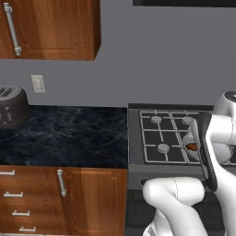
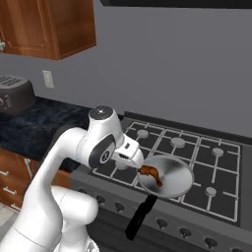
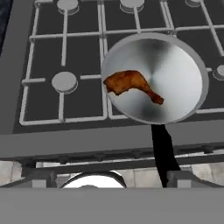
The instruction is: Take the chicken drumsticks from the pan and place one on each plate on the dining counter.
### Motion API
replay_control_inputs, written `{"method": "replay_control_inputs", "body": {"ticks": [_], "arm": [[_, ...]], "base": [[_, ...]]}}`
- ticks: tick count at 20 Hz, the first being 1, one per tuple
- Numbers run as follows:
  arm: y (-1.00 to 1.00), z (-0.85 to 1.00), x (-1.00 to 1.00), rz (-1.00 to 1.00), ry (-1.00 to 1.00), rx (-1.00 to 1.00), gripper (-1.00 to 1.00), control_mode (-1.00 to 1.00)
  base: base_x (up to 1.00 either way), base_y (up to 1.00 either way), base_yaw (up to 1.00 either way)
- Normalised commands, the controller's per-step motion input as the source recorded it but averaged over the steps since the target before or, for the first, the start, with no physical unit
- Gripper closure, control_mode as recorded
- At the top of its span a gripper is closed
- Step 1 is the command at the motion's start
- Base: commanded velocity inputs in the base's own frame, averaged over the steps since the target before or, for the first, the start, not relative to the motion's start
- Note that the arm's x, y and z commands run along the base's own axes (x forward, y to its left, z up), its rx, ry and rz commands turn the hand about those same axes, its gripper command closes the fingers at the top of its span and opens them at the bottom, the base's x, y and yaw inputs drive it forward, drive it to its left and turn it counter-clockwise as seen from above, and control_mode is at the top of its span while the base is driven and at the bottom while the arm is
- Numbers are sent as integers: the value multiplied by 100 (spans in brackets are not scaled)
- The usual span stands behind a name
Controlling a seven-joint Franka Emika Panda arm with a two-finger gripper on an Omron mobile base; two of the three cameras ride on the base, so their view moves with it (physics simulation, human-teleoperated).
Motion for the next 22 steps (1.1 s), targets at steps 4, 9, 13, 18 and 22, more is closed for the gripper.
{"method": "replay_control_inputs", "body": {"ticks": [4, 9, 13, 18, 22], "arm": [[-43, -26, 18, -60, 1, 14, -100, -100], [-60, -27, 51, -50, 3, 21, -100, -100], [-33, -37, 79, -31, 0, 19, -100, -100], [-2, -40, 88, -20, 4, 12, -100, -100], [0, -69, 52, -23, 11, 4, -100, -100]], "base": [[0, 0, 0], [0, 0, 0], [0, 0, 0], [0, 0, 0], [0, 0, 0]]}}
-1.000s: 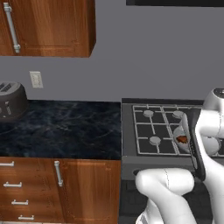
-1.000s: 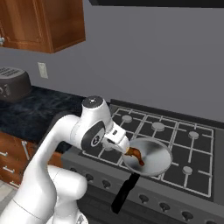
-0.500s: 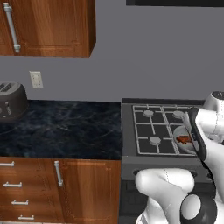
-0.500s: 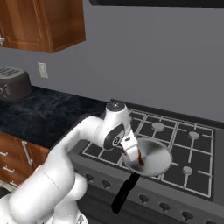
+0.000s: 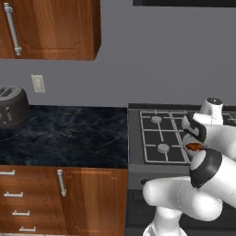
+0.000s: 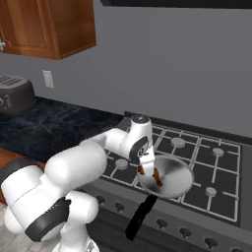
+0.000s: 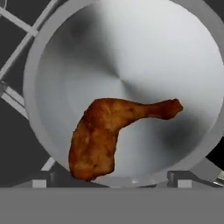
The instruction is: Take the chicken drumsticks from the pan and place one on each plate on the dining counter.
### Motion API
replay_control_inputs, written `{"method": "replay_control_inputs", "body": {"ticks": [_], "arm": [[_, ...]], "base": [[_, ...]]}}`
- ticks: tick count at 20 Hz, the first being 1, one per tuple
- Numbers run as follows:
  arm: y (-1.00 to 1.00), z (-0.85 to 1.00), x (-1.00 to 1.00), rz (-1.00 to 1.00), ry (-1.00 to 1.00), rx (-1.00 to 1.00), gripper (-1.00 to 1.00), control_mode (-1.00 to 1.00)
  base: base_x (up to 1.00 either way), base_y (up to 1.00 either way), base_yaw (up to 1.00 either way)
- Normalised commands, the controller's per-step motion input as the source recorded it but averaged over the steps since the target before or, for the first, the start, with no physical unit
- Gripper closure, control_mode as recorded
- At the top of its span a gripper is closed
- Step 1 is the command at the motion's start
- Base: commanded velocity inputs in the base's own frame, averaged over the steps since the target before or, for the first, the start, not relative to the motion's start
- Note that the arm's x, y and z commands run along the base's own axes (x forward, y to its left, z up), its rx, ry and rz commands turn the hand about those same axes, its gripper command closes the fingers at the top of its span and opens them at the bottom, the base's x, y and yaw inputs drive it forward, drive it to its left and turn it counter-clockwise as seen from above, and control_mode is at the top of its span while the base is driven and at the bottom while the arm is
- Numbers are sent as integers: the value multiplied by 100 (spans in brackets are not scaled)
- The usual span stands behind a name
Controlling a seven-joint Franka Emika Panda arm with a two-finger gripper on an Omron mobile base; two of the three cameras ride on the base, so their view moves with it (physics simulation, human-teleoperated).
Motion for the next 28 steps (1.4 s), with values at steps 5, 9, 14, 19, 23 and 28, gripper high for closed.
{"method": "replay_control_inputs", "body": {"ticks": [5, 9, 14, 19, 23, 28], "arm": [[-19, -61, 29, -28, 8, 6, -100, -100], [-30, -50, 16, -28, 2, 9, -100, -100], [-8, -58, 12, -27, 1, 3, -100, -100], [0, -53, 12, -25, 1, 0, 100, -100], [0, -12, 0, -16, 0, 1, 100, -100], [0, 38, -5, -4, -2, 3, 100, -100]], "base": [[0, 0, 0], [0, 0, 0], [0, 0, 0], [0, 0, 0], [0, 0, 0], [0, 0, 0]]}}
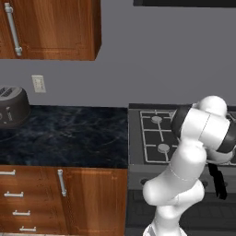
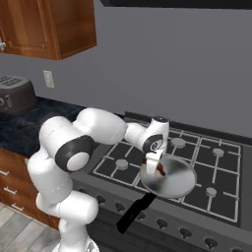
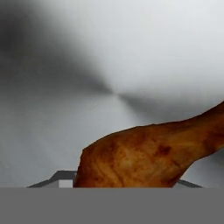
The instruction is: Take the chicken drumsticks from the pan and place one on each plate on the dining counter.
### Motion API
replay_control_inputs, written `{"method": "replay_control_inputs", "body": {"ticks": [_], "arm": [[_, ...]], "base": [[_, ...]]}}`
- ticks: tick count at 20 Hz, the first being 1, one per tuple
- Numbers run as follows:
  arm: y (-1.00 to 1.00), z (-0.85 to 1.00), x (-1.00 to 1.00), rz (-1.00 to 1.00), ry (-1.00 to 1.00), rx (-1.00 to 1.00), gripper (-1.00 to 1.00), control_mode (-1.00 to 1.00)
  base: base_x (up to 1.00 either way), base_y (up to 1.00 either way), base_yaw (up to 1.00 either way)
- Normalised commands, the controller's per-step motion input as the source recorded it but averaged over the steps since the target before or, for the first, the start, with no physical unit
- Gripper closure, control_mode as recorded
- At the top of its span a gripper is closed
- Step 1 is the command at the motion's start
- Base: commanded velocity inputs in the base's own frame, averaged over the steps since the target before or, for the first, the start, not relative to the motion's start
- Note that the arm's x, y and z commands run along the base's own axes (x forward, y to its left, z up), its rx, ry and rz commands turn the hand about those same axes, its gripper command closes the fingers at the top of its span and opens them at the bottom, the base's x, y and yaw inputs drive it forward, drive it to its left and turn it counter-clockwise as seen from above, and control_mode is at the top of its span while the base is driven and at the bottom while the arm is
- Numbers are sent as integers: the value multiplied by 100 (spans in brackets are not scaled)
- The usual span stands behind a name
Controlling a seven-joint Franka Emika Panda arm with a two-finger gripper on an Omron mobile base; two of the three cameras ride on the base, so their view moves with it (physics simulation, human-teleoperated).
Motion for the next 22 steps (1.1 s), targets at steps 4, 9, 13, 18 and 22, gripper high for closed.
{"method": "replay_control_inputs", "body": {"ticks": [4, 9, 13, 18, 22], "arm": [[4, 100, -64, 4, -7, 7, 100, -100], [33, 88, -96, 34, -24, -4, 100, -100], [74, 20, -70, 41, -26, -14, 100, -100], [100, 0, -41, 43, -23, -23, 100, -100], [100, 0, -52, 39, -14, -36, 100, -100]], "base": [[0, 0, 0], [0, 0, 0], [0, 0, 0], [0, 0, 0], [0, 0, 0]]}}
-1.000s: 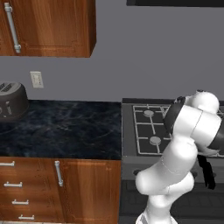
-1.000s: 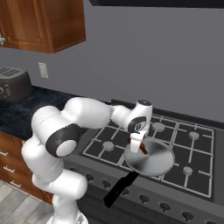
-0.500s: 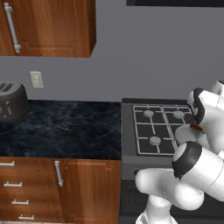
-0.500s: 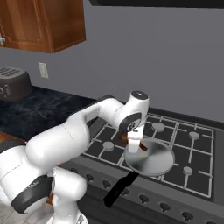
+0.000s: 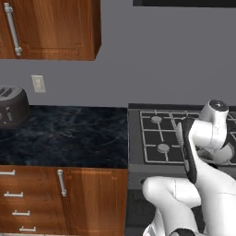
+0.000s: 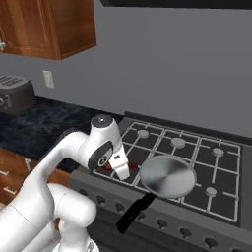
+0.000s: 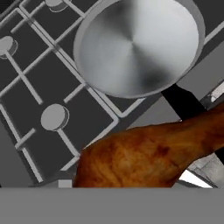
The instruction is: Take the chicken drumsticks from the pan and place one on each plate on the dining counter.
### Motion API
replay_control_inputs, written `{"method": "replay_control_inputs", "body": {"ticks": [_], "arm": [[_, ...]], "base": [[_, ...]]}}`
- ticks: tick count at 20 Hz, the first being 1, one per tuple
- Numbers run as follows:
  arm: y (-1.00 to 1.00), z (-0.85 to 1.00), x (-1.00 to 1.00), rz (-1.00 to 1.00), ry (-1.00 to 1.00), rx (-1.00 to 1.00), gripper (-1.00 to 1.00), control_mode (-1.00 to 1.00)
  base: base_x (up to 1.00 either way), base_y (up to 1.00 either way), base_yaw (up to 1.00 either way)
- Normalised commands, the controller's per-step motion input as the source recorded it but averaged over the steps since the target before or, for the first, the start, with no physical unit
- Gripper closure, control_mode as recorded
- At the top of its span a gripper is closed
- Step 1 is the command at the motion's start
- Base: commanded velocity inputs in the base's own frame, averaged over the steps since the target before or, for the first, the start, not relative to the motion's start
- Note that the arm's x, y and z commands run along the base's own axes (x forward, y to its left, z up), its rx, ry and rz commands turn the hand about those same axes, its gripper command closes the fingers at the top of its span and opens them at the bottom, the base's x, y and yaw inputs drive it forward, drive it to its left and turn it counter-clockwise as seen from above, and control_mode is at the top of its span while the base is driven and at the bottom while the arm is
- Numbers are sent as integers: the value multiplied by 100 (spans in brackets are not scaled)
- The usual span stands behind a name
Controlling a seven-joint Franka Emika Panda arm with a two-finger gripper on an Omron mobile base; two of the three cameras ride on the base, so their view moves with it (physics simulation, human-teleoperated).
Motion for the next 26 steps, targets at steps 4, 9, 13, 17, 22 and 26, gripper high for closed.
{"method": "replay_control_inputs", "body": {"ticks": [4, 9, 13, 17, 22, 26], "arm": [[87, 21, -15, 20, -22, -18, 100, -100], [63, 3, -2, 14, -16, -16, 100, -100], [51, 0, -2, 14, -10, -14, 100, 100], [0, 0, 0, 0, 0, 0, 100, 100], [0, 0, 0, 0, 0, 0, 100, 100], [0, 0, 0, 0, 0, 0, 100, 100]], "base": [[0, 0, 0], [0, 0, 0], [-5, 23, 11], [-1, 91, 67], [0, 78, 72], [12, 59, 73]]}}
